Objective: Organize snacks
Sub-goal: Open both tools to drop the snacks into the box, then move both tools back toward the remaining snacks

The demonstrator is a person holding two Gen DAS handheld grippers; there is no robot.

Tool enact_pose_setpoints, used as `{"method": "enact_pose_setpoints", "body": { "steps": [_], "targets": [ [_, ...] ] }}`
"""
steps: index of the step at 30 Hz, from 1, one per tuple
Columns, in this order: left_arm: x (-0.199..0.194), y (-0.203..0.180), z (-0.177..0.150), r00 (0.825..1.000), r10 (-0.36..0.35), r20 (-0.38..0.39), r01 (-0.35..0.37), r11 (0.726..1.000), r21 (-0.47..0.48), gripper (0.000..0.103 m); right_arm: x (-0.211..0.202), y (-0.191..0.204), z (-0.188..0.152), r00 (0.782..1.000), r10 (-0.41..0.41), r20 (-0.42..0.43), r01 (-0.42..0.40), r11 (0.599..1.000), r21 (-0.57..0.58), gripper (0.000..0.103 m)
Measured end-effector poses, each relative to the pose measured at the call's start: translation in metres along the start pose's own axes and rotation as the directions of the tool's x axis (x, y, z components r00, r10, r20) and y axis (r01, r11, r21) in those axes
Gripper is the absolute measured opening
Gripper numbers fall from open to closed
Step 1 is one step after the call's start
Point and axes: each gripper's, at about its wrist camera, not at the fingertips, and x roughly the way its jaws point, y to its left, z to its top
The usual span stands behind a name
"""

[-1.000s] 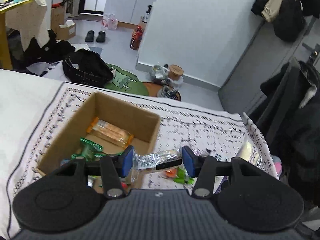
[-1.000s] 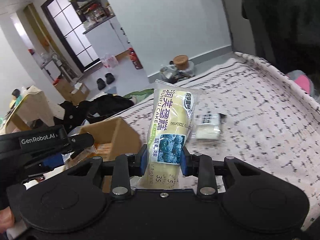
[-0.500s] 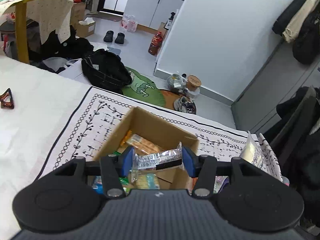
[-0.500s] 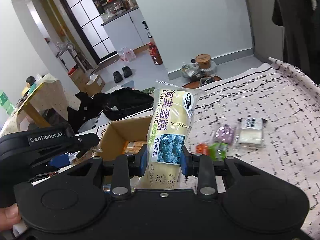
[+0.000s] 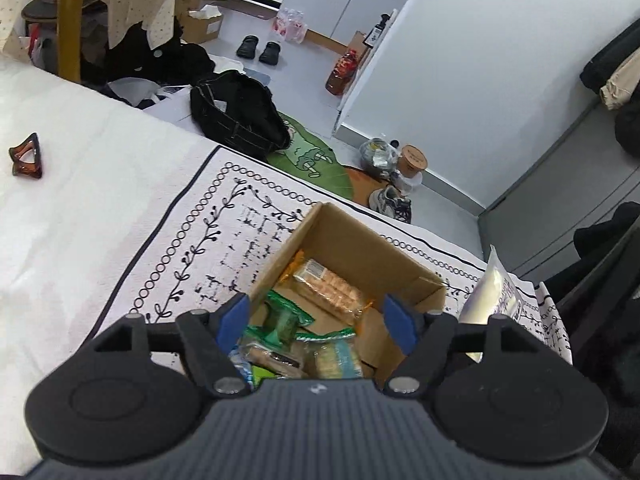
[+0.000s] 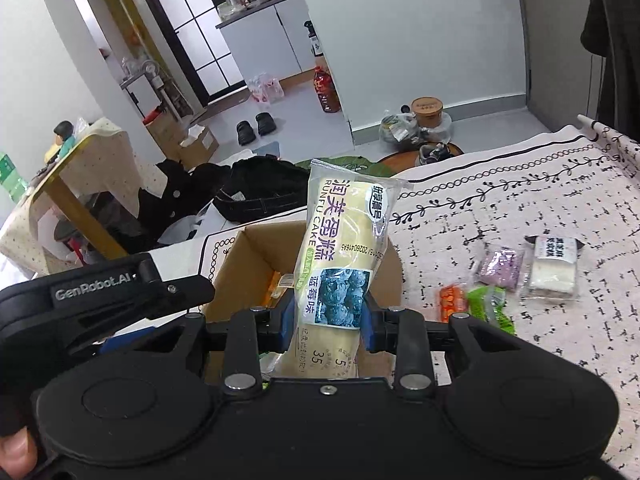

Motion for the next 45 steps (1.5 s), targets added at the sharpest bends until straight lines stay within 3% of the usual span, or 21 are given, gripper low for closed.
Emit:
{"method": "enact_pose_setpoints", "body": {
  "steps": [3,7,21,26,30,37,45],
  "targets": [
    [0.001,0.004,0.0,1.0,0.016,-0.002,-0.016,1.0,-0.013,0.073,0.006,0.005,0.002,1.0,0.003,-0.008,-0.003,1.0,-0.009,0.034],
    [0.003,0.004,-0.003,1.0,0.027,-0.009,-0.027,1.0,-0.009,0.074,0.003,0.0,0.0,1.0,-0.011,-0.001,0.011,1.0,0.023,0.052],
    [0.004,-0.029,-0.03,0.999,0.038,-0.034,-0.036,0.998,0.054,0.085,-0.03,-0.06,-0.016,0.998,-0.056,-0.014,0.058,0.991,0.119,0.062],
    [0.001,-0.048,-0.04,0.998,0.046,-0.034,-0.043,0.995,0.087,0.087,-0.045,-0.08,-0.016,0.996,-0.083,0.013,0.08,0.989,0.126,0.076],
    [-0.001,-0.064,-0.047,0.998,0.055,-0.033,-0.05,0.992,0.113,0.089,-0.056,-0.098,-0.016,0.995,-0.094,0.022,0.09,0.987,0.132,0.08],
    [-0.001,-0.088,-0.057,0.998,0.062,-0.032,-0.056,0.986,0.157,0.093,-0.074,-0.125,-0.014,0.995,-0.096,0.034,0.09,0.986,0.137,0.097],
    [0.005,-0.114,-0.07,0.998,0.047,-0.045,-0.037,0.98,0.195,0.096,-0.084,-0.157,-0.011,0.992,-0.12,0.027,0.115,0.985,0.132,0.1]
  ]
}}
